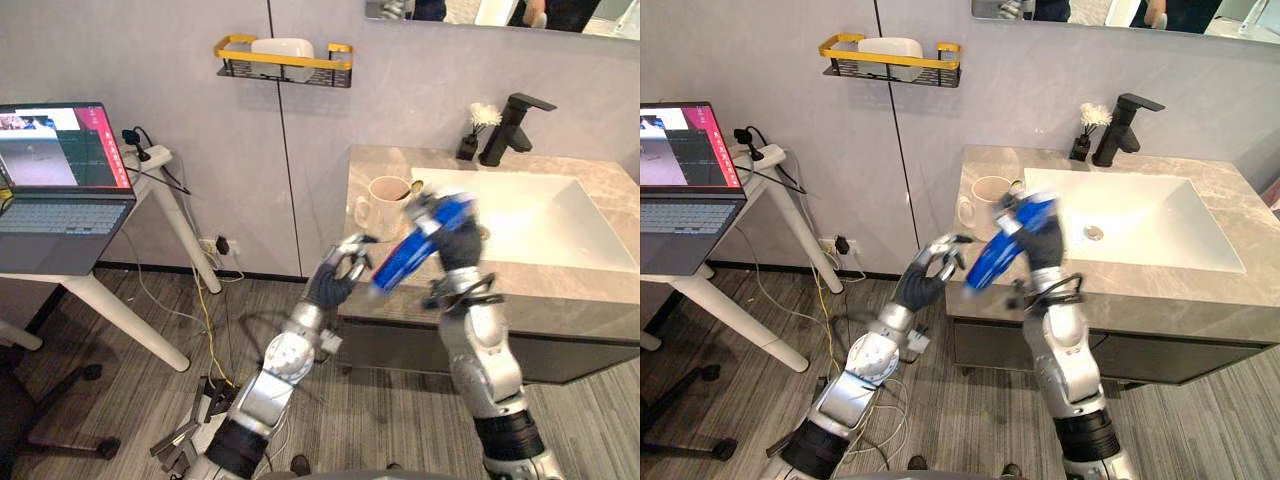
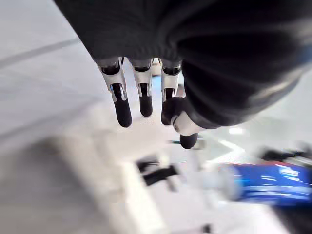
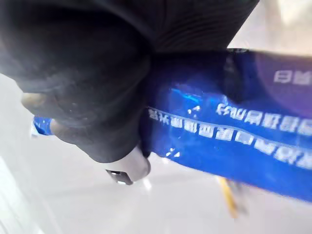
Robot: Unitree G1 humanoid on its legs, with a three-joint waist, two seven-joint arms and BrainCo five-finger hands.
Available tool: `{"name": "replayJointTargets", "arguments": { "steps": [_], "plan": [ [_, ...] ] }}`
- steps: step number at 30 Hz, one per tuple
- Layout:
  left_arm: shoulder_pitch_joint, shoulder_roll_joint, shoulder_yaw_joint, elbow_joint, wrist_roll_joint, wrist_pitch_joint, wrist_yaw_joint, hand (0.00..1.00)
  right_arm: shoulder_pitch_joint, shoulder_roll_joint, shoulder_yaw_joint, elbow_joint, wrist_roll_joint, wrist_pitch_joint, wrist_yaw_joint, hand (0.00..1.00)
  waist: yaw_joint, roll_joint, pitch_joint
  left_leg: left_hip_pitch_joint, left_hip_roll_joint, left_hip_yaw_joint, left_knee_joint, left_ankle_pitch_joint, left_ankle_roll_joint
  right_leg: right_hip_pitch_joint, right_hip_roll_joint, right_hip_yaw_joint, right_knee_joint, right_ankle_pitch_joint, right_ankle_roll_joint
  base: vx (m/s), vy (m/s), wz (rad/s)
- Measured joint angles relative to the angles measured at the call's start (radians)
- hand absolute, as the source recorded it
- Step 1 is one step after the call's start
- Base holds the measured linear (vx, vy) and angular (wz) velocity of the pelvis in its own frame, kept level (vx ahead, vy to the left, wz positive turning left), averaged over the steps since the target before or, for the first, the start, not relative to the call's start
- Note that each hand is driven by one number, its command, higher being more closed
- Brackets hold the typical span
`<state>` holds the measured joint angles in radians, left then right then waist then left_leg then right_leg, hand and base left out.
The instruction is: Organize washtable
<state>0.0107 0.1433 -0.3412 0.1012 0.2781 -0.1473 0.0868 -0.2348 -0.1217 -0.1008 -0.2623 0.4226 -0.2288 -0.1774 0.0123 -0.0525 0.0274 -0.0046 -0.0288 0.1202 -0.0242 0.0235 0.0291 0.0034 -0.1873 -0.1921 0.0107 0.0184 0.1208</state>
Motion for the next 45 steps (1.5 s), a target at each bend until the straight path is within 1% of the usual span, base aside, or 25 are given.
{"name": "replayJointTargets", "arguments": {
  "steps": [1, 2, 3, 4, 6, 9, 10, 13, 14, 16, 17, 20, 21, 22, 24, 26, 27, 29, 32, 33, 34, 36, 39, 42, 45],
  "plan": [
    [0.057, 0.026, 0.01, 0.051, 0.001, 0.037, -0.001, 0.0, -0.036, -0.018, -0.089, 0.0, 0.001, -0.027, -0.027, 1.0, 0.0, 0.0, 0.0, 0.0, 0.0, 0.001, -0.002, 0.0, 0.0, -0.001, 0.0, 0.0, -0.001, 0.0, 0.0, 0.0, 0.0, 0.0],
    [0.083, 0.035, 0.016, 0.061, 0.002, 0.052, -0.002, 0.0, -0.048, -0.032, -0.121, -0.002, 0.001, -0.041, -0.04, 1.0, 0.0, 0.0, 0.0, 0.001, -0.001, 0.002, -0.004, 0.0, 0.0, -0.001, 0.0, 0.0, -0.002, 0.0, 0.0, 0.01, 0.005, -0.03],
    [0.133, 0.036, 0.036, 0.06, 0.006, 0.063, -0.001, 0.0, -0.065, -0.07, -0.165, -0.021, 0.002, -0.059, -0.059, 1.0, 0.003, 0.0, 0.0, 0.002, -0.002, 0.004, -0.005, 0.0, 0.0, 0.0, 0.0, -0.001, -0.004, 0.0, 0.0, 0.0, 0.0, 0.0],
    [0.142, 0.034, 0.04, 0.058, 0.008, 0.063, -0.001, 0.0, -0.071, -0.081, -0.174, -0.029, 0.002, -0.062, -0.062, 1.0, 0.004, 0.0, 0.0, 0.003, -0.002, 0.004, -0.005, 0.0, 0.0, 0.001, 0.0, -0.001, -0.004, 0.0, 0.0, 0.0, 0.0, 0.0],
    [0.149, 0.023, 0.049, 0.045, 0.012, 0.062, -0.001, 0.0, -0.104, -0.106, -0.18, -0.041, 0.002, -0.074, -0.065, 1.0, 0.004, 0.0, 0.0, 0.008, -0.003, 0.003, -0.006, 0.0, 0.0, 0.007, 0.001, -0.005, -0.005, 0.0, 0.0, 0.0, 0.0, 0.0],
    [0.165, -0.02, 0.062, 0.012, 0.016, 0.054, -0.004, 0.0, -0.148, -0.133, -0.178, -0.04, 0.002, -0.074, -0.062, 1.0, 0.009, 0.0, 0.0, 0.016, -0.003, 0.003, -0.015, 0.0, 0.0, 0.011, 0.0, -0.007, -0.004, 0.0, 0.0, 0.0, 0.0, 0.01],
    [0.174, -0.029, 0.065, 0.01, 0.023, 0.05, -0.018, 0.0, -0.165, -0.144, -0.18, -0.04, 0.003, -0.074, -0.062, 1.0, 0.01, 0.0, 0.0, 0.018, -0.003, 0.0, -0.024, 0.0, -0.001, 0.01, 0.0, -0.01, -0.004, 0.0, 0.0, -0.02, -0.003, 0.06],
    [0.205, -0.033, 0.081, 0.011, 0.041, 0.05, -0.031, 0.0, -0.212, -0.183, -0.186, -0.038, 0.01, -0.075, -0.062, 1.0, 0.012, -0.001, 0.0, 0.022, -0.004, -0.01, -0.048, 0.013, -0.003, 0.01, -0.001, -0.023, -0.005, -0.001, 0.0, -0.01, -0.003, 0.1],
    [0.212, -0.034, 0.082, 0.012, 0.043, 0.05, -0.036, 0.0, -0.224, -0.19, -0.189, -0.038, 0.01, -0.075, -0.062, 1.0, 0.015, -0.001, 0.0, 0.022, -0.004, -0.011, -0.05, 0.015, -0.001, 0.01, -0.001, -0.024, -0.006, -0.001, 0.0, 0.0, -0.001, 0.06],
    [0.221, -0.036, 0.096, 0.033, 0.051, 0.05, -0.043, 0.0, -0.278, -0.229, -0.199, -0.026, 0.019, -0.076, -0.061, 1.0, 0.036, -0.002, -0.001, 0.027, -0.005, -0.016, -0.061, 0.026, 0.003, 0.012, -0.001, -0.028, -0.008, 0.0, 0.0, 0.02, -0.002, 0.04],
    [0.225, -0.038, 0.101, 0.036, 0.051, 0.05, -0.043, 0.0, -0.298, -0.239, -0.198, -0.016, 0.019, -0.076, -0.06, 1.0, 0.036, -0.002, -0.001, 0.03, -0.005, -0.019, -0.068, 0.03, 0.001, 0.014, -0.001, -0.03, -0.009, 0.0, 0.0, 0.03, -0.004, 0.09],
    [0.231, -0.039, 0.117, 0.091, 0.052, 0.05, -0.044, 0.0, -0.412, -0.303, -0.192, 0.081, 0.031, -0.077, -0.06, 1.0, 0.042, -0.01, -0.001, 0.032, -0.007, -0.036, -0.068, 0.031, 0.0, 0.028, -0.001, -0.05, -0.015, 0.0, 0.001, 0.02, -0.005, 0.13],
    [0.233, -0.039, 0.117, 0.111, 0.059, 0.05, -0.044, 0.0, -0.455, -0.332, -0.182, 0.124, 0.046, -0.077, -0.062, 1.0, 0.055, -0.016, -0.002, 0.031, -0.006, -0.037, -0.068, 0.031, 0.0, 0.028, -0.001, -0.051, -0.015, -0.001, 0.001, 0.01, -0.009, 0.1],
    [0.235, -0.037, 0.117, 0.122, 0.061, 0.05, -0.044, 0.0, -0.475, -0.347, -0.173, 0.145, 0.05, -0.076, -0.063, 1.0, 0.058, -0.018, -0.003, 0.029, -0.004, -0.038, -0.068, 0.031, 0.0, 0.027, 0.0, -0.051, -0.017, -0.001, 0.001, 0.0, -0.014, 0.06],
    [0.248, -0.022, 0.117, 0.166, 0.069, 0.051, -0.045, 0.0, -0.548, -0.389, -0.109, 0.222, 0.05, -0.073, -0.061, 1.0, 0.062, -0.031, -0.007, 0.023, -0.001, -0.044, -0.068, 0.033, -0.003, 0.026, 0.004, -0.054, -0.019, -0.001, 0.001, 0.0, -0.024, 0.08],
    [0.256, -0.018, 0.117, 0.188, 0.069, 0.051, -0.049, 0.0, -0.575, -0.404, -0.067, 0.262, 0.052, -0.069, -0.057, 1.0, 0.064, -0.042, -0.01, 0.018, 0.003, -0.048, -0.068, 0.034, -0.005, 0.024, 0.008, -0.054, -0.021, 0.0, 0.0, 0.0, -0.028, 0.05],
    [0.256, -0.004, 0.117, 0.208, 0.069, 0.051, -0.055, 0.0, -0.586, -0.405, -0.038, 0.295, 0.062, -0.063, -0.054, 1.0, 0.071, -0.057, -0.009, 0.017, 0.009, -0.049, -0.068, 0.036, -0.008, 0.023, 0.013, -0.054, -0.021, 0.0, 0.0, 0.0, 0.0, 0.0],
    [0.256, 0.002, 0.117, 0.219, 0.069, 0.052, -0.063, 0.0, -0.587, -0.405, -0.02, 0.33, 0.091, -0.046, -0.04, 1.0, 0.087, -0.073, -0.014, 0.007, 0.014, -0.05, -0.068, 0.038, -0.011, 0.013, 0.019, -0.054, -0.021, 0.0, -0.001, -0.01, -0.036, 0.02],
    [0.26, 0.002, 0.118, 0.224, 0.068, 0.054, -0.065, 0.0, -0.587, -0.403, 0.005, 0.378, 0.128, -0.021, -0.033, 1.0, 0.096, -0.08, -0.015, -0.008, 0.015, -0.061, -0.068, 0.042, -0.016, 0.004, 0.02, -0.063, -0.021, 0.002, -0.004, -0.02, -0.023, 0.1],
    [0.263, 0.002, 0.118, 0.224, 0.068, 0.054, -0.065, 0.0, -0.587, -0.403, 0.009, 0.396, 0.137, -0.012, -0.031, 1.0, 0.109, -0.081, -0.014, -0.013, 0.016, -0.063, -0.068, 0.043, -0.017, 0.001, 0.02, -0.067, -0.021, 0.002, -0.004, -0.03, -0.007, 0.06],
    [0.266, 0.002, 0.118, 0.224, 0.068, 0.054, -0.065, 0.0, -0.587, -0.403, 0.009, 0.4, 0.155, -0.001, -0.031, 1.0, 0.112, -0.083, -0.014, -0.021, 0.017, -0.065, -0.068, 0.046, -0.018, -0.006, 0.021, -0.075, -0.021, 0.003, -0.006, -0.03, -0.01, 0.06],
    [0.272, 0.007, 0.123, 0.224, 0.067, 0.056, -0.065, 0.0, -0.587, -0.403, 0.009, 0.4, 0.176, 0.001, -0.023, 1.0, 0.111, -0.089, -0.01, -0.035, 0.02, -0.074, -0.069, 0.051, -0.019, -0.014, 0.025, -0.083, -0.021, 0.004, -0.007, -0.02, -0.022, 0.09],
    [0.281, 0.017, 0.147, 0.224, 0.067, 0.061, -0.064, 0.0, -0.587, -0.403, 0.008, 0.397, 0.231, 0.001, 0.007, 1.0, 0.11, -0.112, 0.001, -0.047, 0.03, -0.075, -0.068, 0.056, -0.025, -0.026, 0.035, -0.082, -0.023, 0.006, -0.01, -0.01, -0.032, 0.01],
    [0.281, 0.018, 0.156, 0.224, 0.067, 0.064, -0.064, 0.0, -0.584, -0.404, 0.0, 0.393, 0.27, 0.001, 0.031, 1.0, 0.107, -0.129, 0.01, -0.053, 0.032, -0.077, -0.068, 0.056, -0.026, -0.027, 0.038, -0.082, -0.033, 0.01, -0.015, 0.0, -0.011, 0.01],
    [0.281, 0.018, 0.158, 0.224, 0.068, 0.064, -0.064, 0.0, -0.571, -0.406, -0.007, 0.383, 0.283, 0.0, 0.049, 1.0, 0.108, -0.134, 0.013, -0.055, 0.031, -0.077, -0.068, 0.056, -0.026, -0.028, 0.037, -0.082, -0.033, 0.01, -0.015, 0.0, 0.0, 0.0]
  ]
}}
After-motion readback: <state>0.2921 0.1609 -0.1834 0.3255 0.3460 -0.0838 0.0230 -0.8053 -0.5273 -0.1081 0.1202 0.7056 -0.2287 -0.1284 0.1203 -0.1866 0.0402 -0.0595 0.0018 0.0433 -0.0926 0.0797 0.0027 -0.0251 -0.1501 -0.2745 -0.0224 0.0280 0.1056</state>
